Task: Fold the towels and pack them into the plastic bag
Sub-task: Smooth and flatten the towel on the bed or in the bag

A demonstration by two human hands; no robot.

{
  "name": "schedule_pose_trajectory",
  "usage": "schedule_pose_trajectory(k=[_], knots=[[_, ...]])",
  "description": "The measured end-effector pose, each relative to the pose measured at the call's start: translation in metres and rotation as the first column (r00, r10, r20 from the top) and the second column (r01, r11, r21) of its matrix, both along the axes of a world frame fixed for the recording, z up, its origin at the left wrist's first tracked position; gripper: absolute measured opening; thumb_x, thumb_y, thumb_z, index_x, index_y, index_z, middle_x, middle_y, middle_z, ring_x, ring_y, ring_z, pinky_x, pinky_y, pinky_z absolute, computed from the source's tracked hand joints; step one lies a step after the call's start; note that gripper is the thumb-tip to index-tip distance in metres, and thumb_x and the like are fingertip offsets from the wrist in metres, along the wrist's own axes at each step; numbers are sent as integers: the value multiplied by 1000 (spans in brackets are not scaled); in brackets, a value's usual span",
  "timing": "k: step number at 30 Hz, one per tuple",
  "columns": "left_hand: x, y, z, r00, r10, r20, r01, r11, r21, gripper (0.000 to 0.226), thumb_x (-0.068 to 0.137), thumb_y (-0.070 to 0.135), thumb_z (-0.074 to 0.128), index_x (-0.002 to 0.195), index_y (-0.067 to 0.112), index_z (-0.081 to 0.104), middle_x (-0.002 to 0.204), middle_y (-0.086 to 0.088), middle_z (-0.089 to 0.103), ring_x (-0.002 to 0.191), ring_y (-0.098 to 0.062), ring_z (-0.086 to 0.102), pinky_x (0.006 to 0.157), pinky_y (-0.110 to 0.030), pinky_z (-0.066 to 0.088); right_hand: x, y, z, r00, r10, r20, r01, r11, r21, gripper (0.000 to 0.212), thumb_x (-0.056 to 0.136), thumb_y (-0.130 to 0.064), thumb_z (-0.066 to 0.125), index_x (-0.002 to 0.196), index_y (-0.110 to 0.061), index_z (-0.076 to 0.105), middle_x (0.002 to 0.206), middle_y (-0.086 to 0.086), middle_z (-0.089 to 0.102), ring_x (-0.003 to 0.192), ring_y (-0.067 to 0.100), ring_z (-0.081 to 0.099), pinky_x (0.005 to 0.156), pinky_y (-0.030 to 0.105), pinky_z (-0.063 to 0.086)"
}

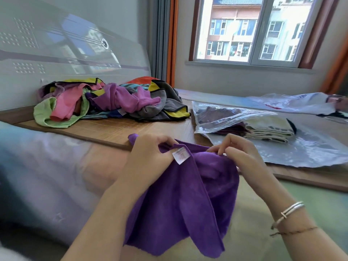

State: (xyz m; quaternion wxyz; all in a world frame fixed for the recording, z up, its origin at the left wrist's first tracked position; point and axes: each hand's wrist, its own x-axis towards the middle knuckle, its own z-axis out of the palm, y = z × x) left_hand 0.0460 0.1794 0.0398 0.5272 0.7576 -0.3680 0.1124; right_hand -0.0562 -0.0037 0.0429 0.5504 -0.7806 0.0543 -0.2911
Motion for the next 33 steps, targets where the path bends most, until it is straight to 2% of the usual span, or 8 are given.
schedule_pose_trajectory(k=[4,8,12,16,20,23,27,33], knots=[[-14,-9,10,999,-45,-26,42,993,-114,11,73,15,80,72,23,72,72,10,72,63,3,60,62,-15,46,-14,0,13,982,-134,131,134,991,6,8,71,-15,51,74,-10,55,85,14,66,77,16,60,65,31,48],[-10,-13,11,996,7,-90,-31,963,-269,13,74,24,80,72,26,68,62,18,63,58,1,50,57,-17,40,-25,-6,11,970,95,-225,-83,995,64,32,81,-10,74,107,-16,57,106,10,61,80,17,61,62,31,55],[-11,-13,12,993,-10,-116,-26,954,-299,11,76,23,80,75,25,69,66,8,63,62,-7,50,61,-28,42,-27,0,0,877,88,-473,-173,975,-140,29,80,-25,77,104,-19,61,101,6,64,82,9,63,70,29,57],[-18,-17,12,994,1,-106,-29,965,-262,12,77,13,75,80,23,68,71,10,66,61,1,53,60,-15,42,-25,7,-8,852,-22,-523,-179,926,-331,34,74,-43,78,94,-23,59,96,-1,65,83,12,67,79,32,57],[-16,-16,10,990,-37,-133,-1,962,-274,23,76,2,73,78,24,68,79,3,71,72,-11,63,67,-26,48,-20,12,-12,946,-84,-315,-51,916,-397,16,82,-27,71,85,-22,57,85,-2,63,74,11,63,78,38,56],[-23,-17,12,979,-131,-159,82,955,-285,33,73,-6,74,85,22,61,75,1,71,68,-7,63,65,-28,51,-16,21,-7,993,-27,-113,-5,962,-273,26,80,-22,76,97,-23,57,93,-9,64,84,3,62,78,20,53],[-30,-21,10,961,-207,-184,146,943,-300,49,71,-8,76,96,23,48,72,0,70,67,-10,64,68,-28,51,-11,29,-2,998,5,-63,-22,960,-278,23,80,-22,76,97,-26,60,88,-11,66,81,3,62,76,21,52],[-28,-18,10,950,-233,-209,162,937,-310,44,70,0,82,103,12,55,92,-3,69,76,-6,68,71,-19,54,-9,22,3,998,47,-49,-53,992,-114,14,86,-12,70,86,-4,58,85,23,65,71,18,54,68,30,45]])
